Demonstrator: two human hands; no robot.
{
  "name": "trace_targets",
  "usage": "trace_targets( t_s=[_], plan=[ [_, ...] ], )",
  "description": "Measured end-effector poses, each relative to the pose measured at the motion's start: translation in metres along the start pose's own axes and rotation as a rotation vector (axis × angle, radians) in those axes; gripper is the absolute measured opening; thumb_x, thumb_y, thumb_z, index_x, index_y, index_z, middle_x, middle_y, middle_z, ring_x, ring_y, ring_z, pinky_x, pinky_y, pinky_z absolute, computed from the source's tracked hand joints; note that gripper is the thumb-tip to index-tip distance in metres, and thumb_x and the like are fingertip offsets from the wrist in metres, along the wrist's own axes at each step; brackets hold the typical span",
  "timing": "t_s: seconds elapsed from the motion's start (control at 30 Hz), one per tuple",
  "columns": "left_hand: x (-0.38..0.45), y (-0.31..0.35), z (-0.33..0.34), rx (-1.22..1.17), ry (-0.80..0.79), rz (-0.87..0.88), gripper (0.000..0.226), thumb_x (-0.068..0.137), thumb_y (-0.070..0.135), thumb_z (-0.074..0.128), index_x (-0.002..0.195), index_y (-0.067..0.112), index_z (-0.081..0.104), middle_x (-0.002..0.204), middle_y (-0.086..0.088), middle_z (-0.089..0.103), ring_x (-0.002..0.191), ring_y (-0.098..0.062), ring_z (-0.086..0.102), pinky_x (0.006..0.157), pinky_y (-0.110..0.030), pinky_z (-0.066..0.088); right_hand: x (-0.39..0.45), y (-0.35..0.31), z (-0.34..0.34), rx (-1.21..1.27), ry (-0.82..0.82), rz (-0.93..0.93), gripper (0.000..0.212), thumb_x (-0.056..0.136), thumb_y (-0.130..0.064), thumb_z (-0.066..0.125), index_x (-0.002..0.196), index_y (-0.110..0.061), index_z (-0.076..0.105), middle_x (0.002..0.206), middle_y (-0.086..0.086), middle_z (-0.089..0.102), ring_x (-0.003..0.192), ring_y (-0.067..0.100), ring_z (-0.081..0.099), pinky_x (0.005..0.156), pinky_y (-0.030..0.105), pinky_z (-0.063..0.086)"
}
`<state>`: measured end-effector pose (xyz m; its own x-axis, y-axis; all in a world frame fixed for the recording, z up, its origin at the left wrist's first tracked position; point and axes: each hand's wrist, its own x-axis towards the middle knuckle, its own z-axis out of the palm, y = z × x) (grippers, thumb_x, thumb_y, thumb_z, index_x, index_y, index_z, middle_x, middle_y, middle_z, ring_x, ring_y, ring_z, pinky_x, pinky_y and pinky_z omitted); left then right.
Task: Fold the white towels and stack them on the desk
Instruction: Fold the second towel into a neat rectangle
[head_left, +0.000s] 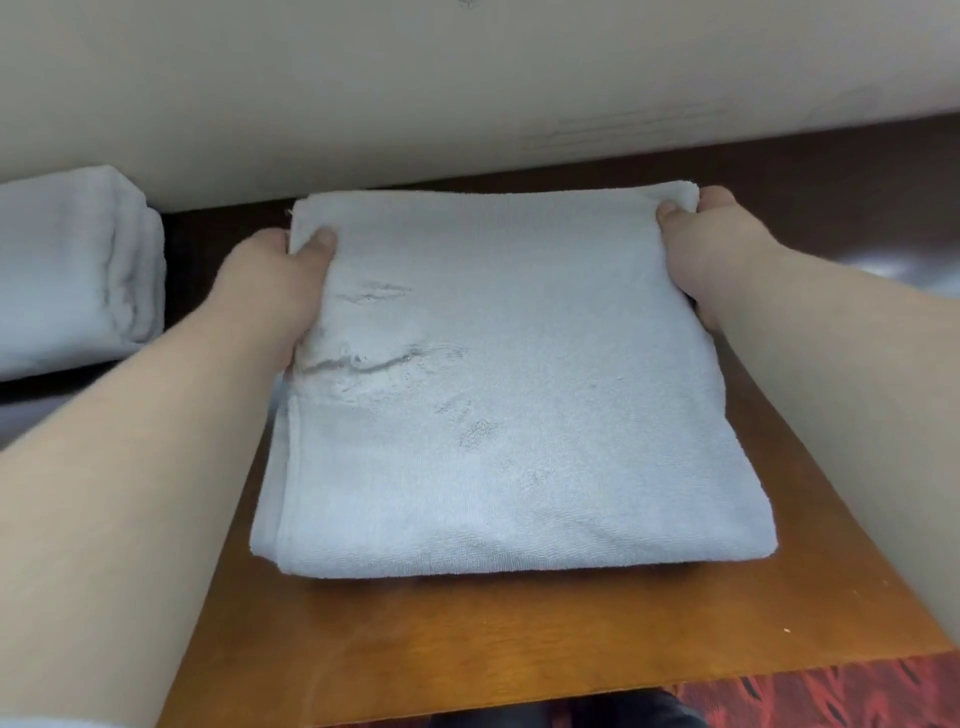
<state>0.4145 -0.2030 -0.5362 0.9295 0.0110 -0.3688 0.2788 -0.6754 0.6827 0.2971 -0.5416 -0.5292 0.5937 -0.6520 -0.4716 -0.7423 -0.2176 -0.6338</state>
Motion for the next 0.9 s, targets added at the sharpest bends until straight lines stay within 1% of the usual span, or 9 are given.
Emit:
trace_targets(
  t_s=[0.2, 0.33, 0.4, 0.47, 0.53, 0.6, 0.67, 0.77, 0.9],
  plan=[
    [0.018, 0.015, 0.013, 0.191, 0.142, 0.023, 0.055, 0.094, 0.054, 0.048, 0.131, 0.014, 0.051, 0.118, -0.004, 0.057, 0.099, -0.023, 0.051, 0.082, -0.026, 0.034, 0.004, -0.004, 0.002, -0.120, 0.054, -0.081, 0.050, 0.102, -0.049, 0.037, 0.140, -0.018, 0.045, 0.123, 0.004, 0.053, 0.110, 0.028, 0.052, 0.099, 0.037, 0.042],
    [0.007, 0.011, 0.001, 0.031, 0.131, -0.074, 0.065, 0.084, 0.066, 0.049, 0.134, 0.025, 0.049, 0.110, 0.000, 0.060, 0.091, -0.022, 0.057, 0.078, -0.032, 0.048, -0.010, -0.006, -0.011, -0.046, 0.009, 0.023, 0.060, 0.096, -0.062, 0.039, 0.132, -0.017, 0.056, 0.127, 0.010, 0.062, 0.115, 0.034, 0.059, 0.091, 0.037, 0.047],
    [-0.011, 0.005, -0.013, 0.031, 0.101, -0.073, 0.066, 0.077, 0.075, 0.045, 0.126, 0.032, 0.056, 0.100, 0.002, 0.061, 0.086, -0.021, 0.057, 0.065, -0.031, 0.047, -0.026, -0.001, -0.021, 0.121, -0.047, 0.067, 0.057, 0.082, -0.068, 0.057, 0.112, -0.020, 0.064, 0.114, 0.003, 0.069, 0.103, 0.028, 0.067, 0.090, 0.040, 0.055],
    [-0.034, -0.009, -0.023, 0.174, 0.035, -0.061, 0.060, 0.076, 0.080, 0.042, 0.111, 0.035, 0.063, 0.088, 0.003, 0.057, 0.083, -0.023, 0.055, 0.066, -0.031, 0.043, -0.040, 0.015, -0.026, 0.194, -0.095, 0.102, 0.056, 0.071, -0.067, 0.069, 0.105, -0.022, 0.065, 0.104, 0.000, 0.072, 0.092, 0.024, 0.071, 0.078, 0.040, 0.060],
    [-0.051, -0.016, -0.025, 0.274, -0.013, -0.092, 0.065, 0.078, 0.079, 0.045, 0.114, 0.030, 0.065, 0.094, 0.000, 0.060, 0.095, -0.030, 0.060, 0.079, -0.038, 0.046, -0.047, 0.033, -0.024, 0.189, -0.115, 0.094, 0.047, 0.073, -0.061, 0.072, 0.100, -0.023, 0.067, 0.092, -0.004, 0.075, 0.081, 0.020, 0.074, 0.066, 0.032, 0.059],
    [-0.054, -0.015, -0.023, 0.296, 0.053, -0.016, 0.049, 0.080, 0.075, 0.046, 0.093, 0.031, 0.063, 0.087, 0.001, 0.062, 0.083, -0.025, 0.060, 0.068, -0.033, 0.045, -0.051, 0.039, -0.019, 0.212, -0.063, -0.015, 0.029, 0.082, -0.053, 0.069, 0.090, -0.025, 0.068, 0.080, -0.011, 0.075, 0.071, 0.013, 0.074, 0.059, 0.027, 0.058],
    [-0.049, -0.010, -0.021, 0.250, 0.145, 0.072, 0.049, 0.082, 0.072, 0.044, 0.084, 0.024, 0.055, 0.075, 0.002, 0.055, 0.067, -0.021, 0.054, 0.055, -0.031, 0.038, -0.049, 0.035, -0.014, 0.242, 0.030, -0.106, 0.023, 0.084, -0.049, 0.064, 0.087, -0.027, 0.066, 0.083, -0.009, 0.074, 0.075, 0.013, 0.073, 0.067, 0.032, 0.060],
    [-0.045, -0.011, -0.009, 0.358, 0.156, 0.097, 0.050, 0.091, 0.064, 0.043, 0.100, 0.017, 0.057, 0.085, -0.002, 0.058, 0.079, -0.026, 0.055, 0.065, -0.034, 0.041, -0.042, 0.035, -0.009, 0.141, 0.061, -0.120, 0.024, 0.086, -0.048, 0.059, 0.090, -0.025, 0.065, 0.094, -0.005, 0.071, 0.086, 0.020, 0.070, 0.081, 0.039, 0.060],
    [-0.067, -0.028, -0.011, 0.266, 0.191, 0.038, 0.053, 0.092, 0.062, 0.040, 0.128, 0.026, 0.054, 0.108, 0.004, 0.057, 0.094, -0.019, 0.051, 0.080, -0.033, 0.039, -0.053, 0.034, -0.020, 0.111, -0.043, -0.104, 0.022, 0.082, -0.052, 0.063, 0.084, -0.030, 0.065, 0.091, -0.011, 0.071, 0.086, 0.016, 0.071, 0.073, 0.029, 0.056]
  ],
)
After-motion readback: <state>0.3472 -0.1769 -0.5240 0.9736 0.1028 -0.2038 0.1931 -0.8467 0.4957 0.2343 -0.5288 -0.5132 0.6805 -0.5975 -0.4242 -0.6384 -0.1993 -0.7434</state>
